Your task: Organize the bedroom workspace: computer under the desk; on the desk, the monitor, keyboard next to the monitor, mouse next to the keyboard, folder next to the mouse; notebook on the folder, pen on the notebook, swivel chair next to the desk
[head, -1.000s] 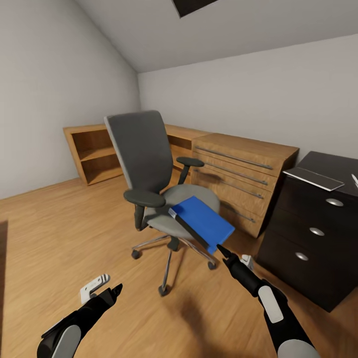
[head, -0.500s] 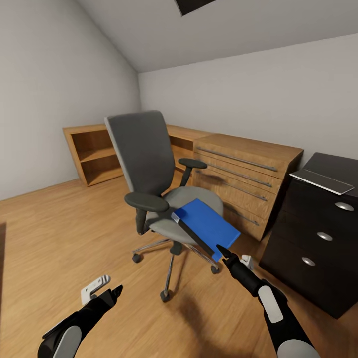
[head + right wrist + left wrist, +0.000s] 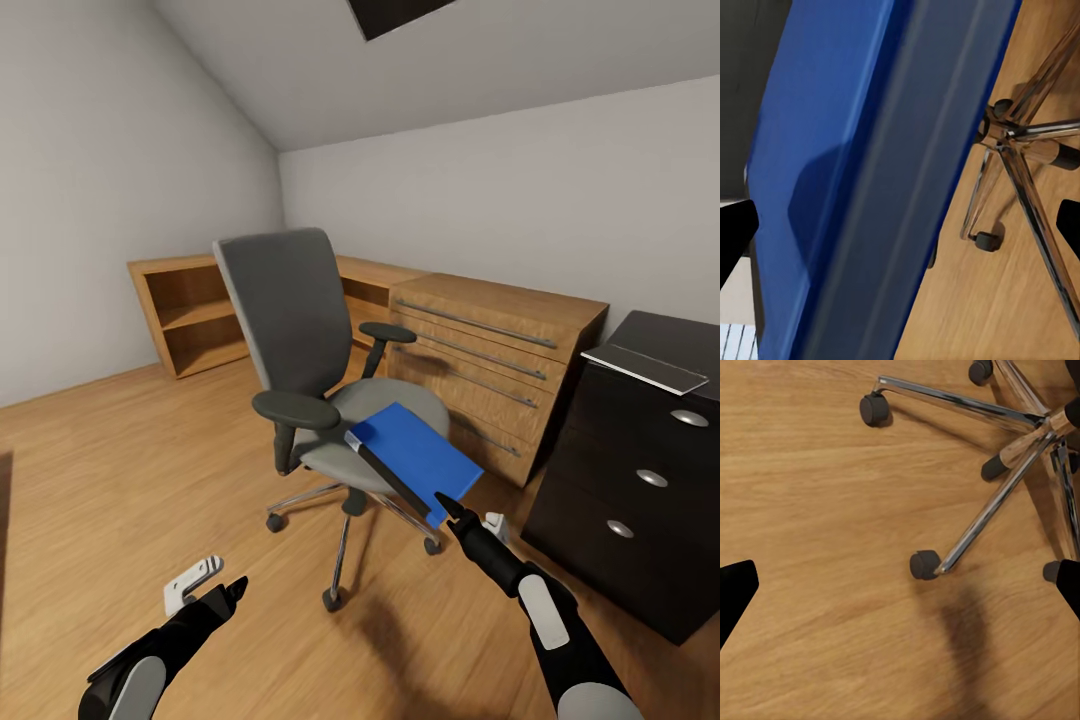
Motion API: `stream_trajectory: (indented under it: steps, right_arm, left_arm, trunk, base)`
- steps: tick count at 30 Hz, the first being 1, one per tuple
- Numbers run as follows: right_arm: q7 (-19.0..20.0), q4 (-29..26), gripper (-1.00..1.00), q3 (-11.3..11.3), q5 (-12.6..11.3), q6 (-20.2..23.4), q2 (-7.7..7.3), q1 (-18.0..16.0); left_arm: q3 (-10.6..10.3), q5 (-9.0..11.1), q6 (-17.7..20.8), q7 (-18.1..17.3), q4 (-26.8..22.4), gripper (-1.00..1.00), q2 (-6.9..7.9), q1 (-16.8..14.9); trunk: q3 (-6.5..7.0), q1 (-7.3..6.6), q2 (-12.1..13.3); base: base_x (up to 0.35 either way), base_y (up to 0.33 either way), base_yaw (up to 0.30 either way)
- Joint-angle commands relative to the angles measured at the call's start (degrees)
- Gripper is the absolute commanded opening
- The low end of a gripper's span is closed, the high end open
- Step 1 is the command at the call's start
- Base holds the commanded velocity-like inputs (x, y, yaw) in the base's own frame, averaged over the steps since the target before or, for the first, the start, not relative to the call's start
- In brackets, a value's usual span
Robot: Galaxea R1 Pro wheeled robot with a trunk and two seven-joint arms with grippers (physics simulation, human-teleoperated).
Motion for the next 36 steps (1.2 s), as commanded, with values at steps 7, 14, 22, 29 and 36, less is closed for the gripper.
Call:
stream_trajectory:
  steps: [7,14,22,29,36]
  right_arm:
    - [0.09,1.31,1.00,-0.14,-0.09,-0.42,0.13,-0.04]
    - [0.10,2.15,1.00,0.64,0.56,-1.13,0.09,-0.04]
    - [0.09,2.18,1.00,0.69,0.67,-1.20,0.13,-0.04]
    - [0.09,2.18,1.00,1.85,0.67,-1.16,0.13,-0.04]
    - [0.09,2.18,-1.00,2.69,0.67,-1.13,0.13,-0.04]
  left_arm:
    - [-0.09,0.54,0.16,0.51,-0.08,1.00,-0.04,-0.03]
    - [-0.10,0.53,0.16,0.51,0.00,1.00,-0.06,-0.03]
    - [-0.21,0.53,0.16,0.51,0.09,1.00,-0.07,-0.03]
    - [-0.28,0.53,0.16,0.51,0.18,1.00,-0.07,-0.01]
    - [-0.28,0.53,0.16,0.51,0.19,1.00,-0.07,-0.02]
  trunk:
    - [0.61,-0.09,0.02]
    - [0.61,-0.09,0.02]
    - [0.61,-0.09,0.02]
    - [0.61,-0.09,0.02]
    - [0.61,-0.09,0.02]
  base:
    - [0.000,0.000,0.000]
    - [0.009,0.007,0.000]
    - [0.072,0.058,0.000]
    - [0.003,0.002,0.000]
    - [0.000,0.000,0.000]
